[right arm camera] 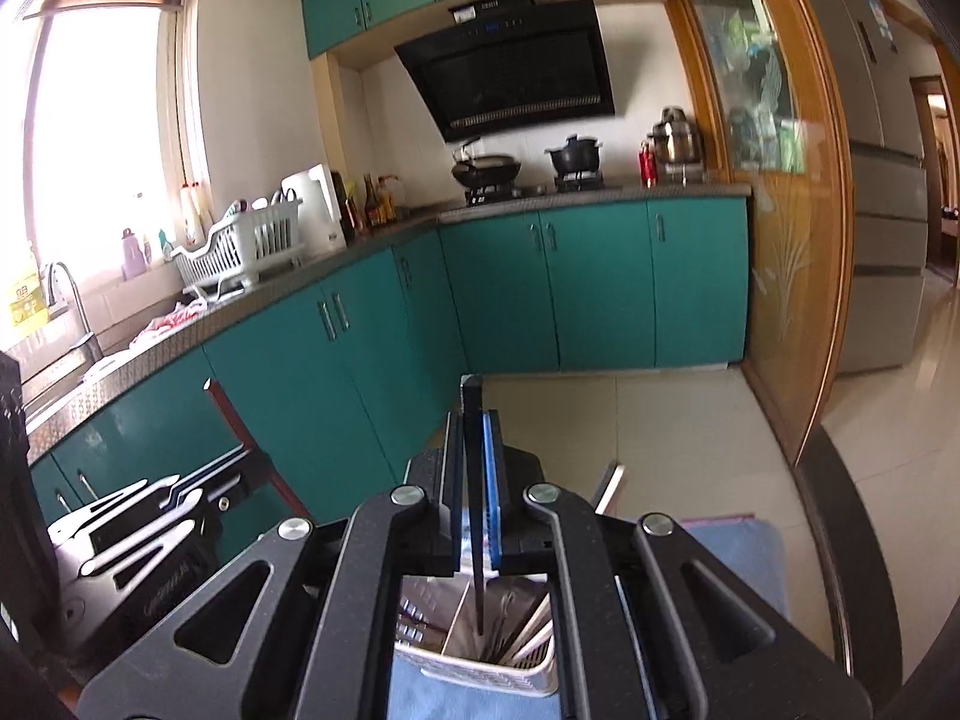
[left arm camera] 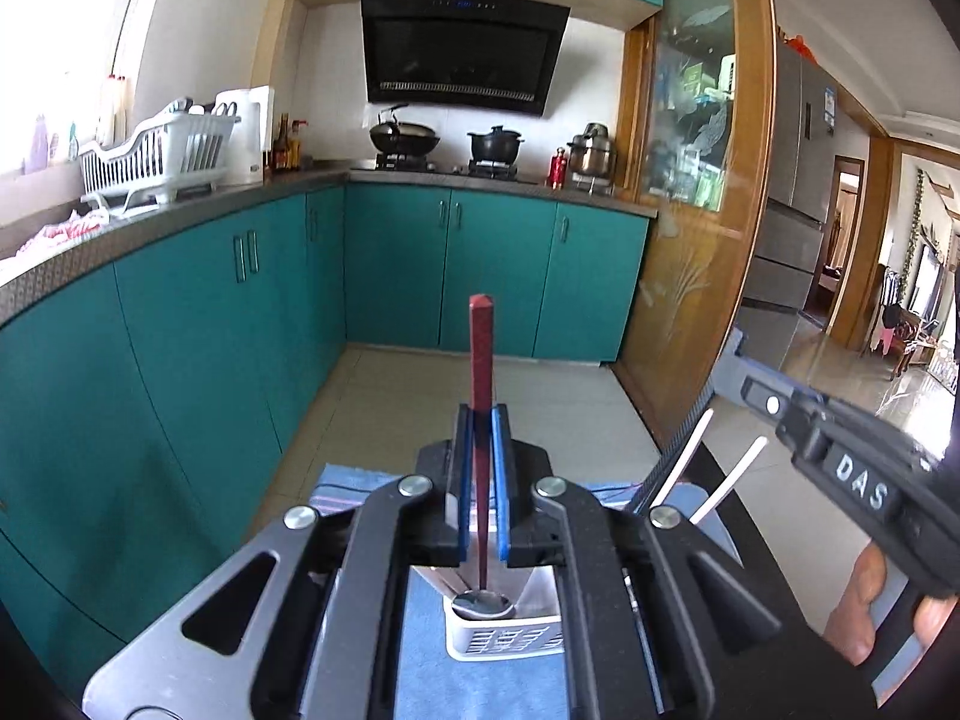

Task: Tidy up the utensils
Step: 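Lower both chopsticks into the caddy and open both tools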

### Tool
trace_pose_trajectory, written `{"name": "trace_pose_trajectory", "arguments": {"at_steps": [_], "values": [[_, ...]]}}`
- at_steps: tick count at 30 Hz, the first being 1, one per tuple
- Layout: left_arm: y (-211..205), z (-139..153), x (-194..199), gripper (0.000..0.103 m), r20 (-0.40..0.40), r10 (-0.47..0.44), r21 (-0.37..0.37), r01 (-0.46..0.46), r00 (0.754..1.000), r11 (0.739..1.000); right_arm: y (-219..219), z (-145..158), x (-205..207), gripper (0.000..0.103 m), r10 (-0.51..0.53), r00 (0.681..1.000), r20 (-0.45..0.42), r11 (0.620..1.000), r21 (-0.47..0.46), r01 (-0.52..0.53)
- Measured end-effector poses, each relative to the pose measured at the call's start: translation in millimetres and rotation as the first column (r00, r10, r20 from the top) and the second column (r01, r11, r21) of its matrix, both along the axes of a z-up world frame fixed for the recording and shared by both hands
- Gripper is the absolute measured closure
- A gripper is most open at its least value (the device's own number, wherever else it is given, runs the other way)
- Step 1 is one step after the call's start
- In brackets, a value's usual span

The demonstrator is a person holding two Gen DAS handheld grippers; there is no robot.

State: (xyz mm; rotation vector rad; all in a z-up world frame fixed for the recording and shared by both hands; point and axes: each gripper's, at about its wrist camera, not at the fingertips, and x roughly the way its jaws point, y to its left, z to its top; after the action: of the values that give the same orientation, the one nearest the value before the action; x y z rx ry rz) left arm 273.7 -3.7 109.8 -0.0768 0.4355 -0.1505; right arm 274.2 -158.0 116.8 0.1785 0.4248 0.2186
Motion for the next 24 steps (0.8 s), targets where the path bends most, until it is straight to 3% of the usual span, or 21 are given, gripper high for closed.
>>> {"name": "trace_pose_trajectory", "arguments": {"at_steps": [8, 10, 11, 13, 16, 17, 18, 19, 24], "values": [[0, -27, 9, 0.095, -0.046, -0.006, -0.017, 0.005, 0.999, 1.000, 4, -38, -4, 0.096, 0.004, 0.998, -0.068, 1.000, 0.013, -0.003], [1, -28, 4, 0.072, -0.036, 0.010, -0.013, -0.010, 0.999, 1.000, 3, -41, -7, 0.094, -0.008, 0.997, -0.077, 1.000, 0.000, 0.008], [2, -27, -1, 0.057, -0.023, 0.015, -0.020, -0.016, 1.000, 1.000, 2, -43, -11, 0.089, -0.016, 0.996, -0.085, 1.000, -0.005, 0.015], [3, -23, -12, 0.054, 0.007, 0.016, -0.029, -0.016, 1.000, 0.999, -3, -43, -22, 0.062, -0.019, 0.997, -0.073, 1.000, 0.002, 0.019], [4, -16, -36, 0.045, 0.041, 0.012, -0.021, -0.011, 0.999, 1.000, -8, -35, -46, 0.058, -0.034, 0.999, -0.012, 0.999, -0.015, 0.034], [5, -14, -46, 0.035, 0.058, 0.010, -0.020, -0.009, 0.998, 1.000, -10, -31, -58, 0.056, -0.037, 0.999, 0.011, 0.999, -0.021, 0.037], [6, -12, -53, 0.025, 0.073, 0.009, -0.019, -0.008, 0.997, 1.000, -13, -28, -67, 0.050, -0.038, 0.999, 0.029, 0.999, -0.019, 0.038], [7, -11, -68, 0.023, 0.098, 0.011, -0.017, -0.010, 0.995, 1.000, -16, -25, -77, 0.040, -0.038, 0.998, 0.050, 0.999, -0.014, 0.039], [9, -15, -112, 0.009, 0.132, 0.020, 0.017, -0.023, 0.991, 1.000, -34, -19, -131, 0.015, -0.064, 0.989, 0.133, 0.998, 0.036, 0.059]]}}
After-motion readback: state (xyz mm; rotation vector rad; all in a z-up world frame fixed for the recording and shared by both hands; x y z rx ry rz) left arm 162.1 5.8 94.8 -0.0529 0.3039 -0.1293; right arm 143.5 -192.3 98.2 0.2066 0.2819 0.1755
